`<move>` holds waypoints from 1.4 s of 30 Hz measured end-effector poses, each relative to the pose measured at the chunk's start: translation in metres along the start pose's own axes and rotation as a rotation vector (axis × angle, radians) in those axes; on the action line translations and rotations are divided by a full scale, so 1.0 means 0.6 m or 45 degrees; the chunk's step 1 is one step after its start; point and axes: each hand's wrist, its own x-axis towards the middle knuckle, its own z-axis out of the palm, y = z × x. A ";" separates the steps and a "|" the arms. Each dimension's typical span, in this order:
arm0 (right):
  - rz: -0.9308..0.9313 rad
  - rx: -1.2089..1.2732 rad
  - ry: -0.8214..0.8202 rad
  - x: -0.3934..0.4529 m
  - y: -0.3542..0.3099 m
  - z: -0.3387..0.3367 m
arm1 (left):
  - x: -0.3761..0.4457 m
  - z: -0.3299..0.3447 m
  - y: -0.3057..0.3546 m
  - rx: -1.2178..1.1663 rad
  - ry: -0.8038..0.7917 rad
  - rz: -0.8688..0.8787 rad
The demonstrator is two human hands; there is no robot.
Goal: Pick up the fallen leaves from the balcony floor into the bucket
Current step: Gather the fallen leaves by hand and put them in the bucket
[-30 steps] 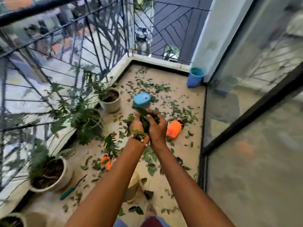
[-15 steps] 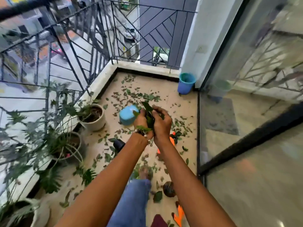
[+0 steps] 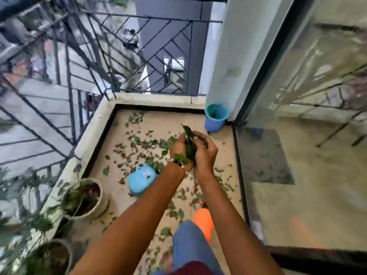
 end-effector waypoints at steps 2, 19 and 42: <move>-0.007 0.041 0.036 0.074 -0.015 0.027 | 0.100 0.030 0.038 -0.228 0.047 -0.051; 0.185 0.176 0.343 0.790 -0.012 0.176 | 0.819 0.267 0.226 -0.246 0.082 -0.384; 0.587 0.084 0.815 1.581 0.566 0.016 | 1.783 0.279 -0.057 0.259 0.085 -0.773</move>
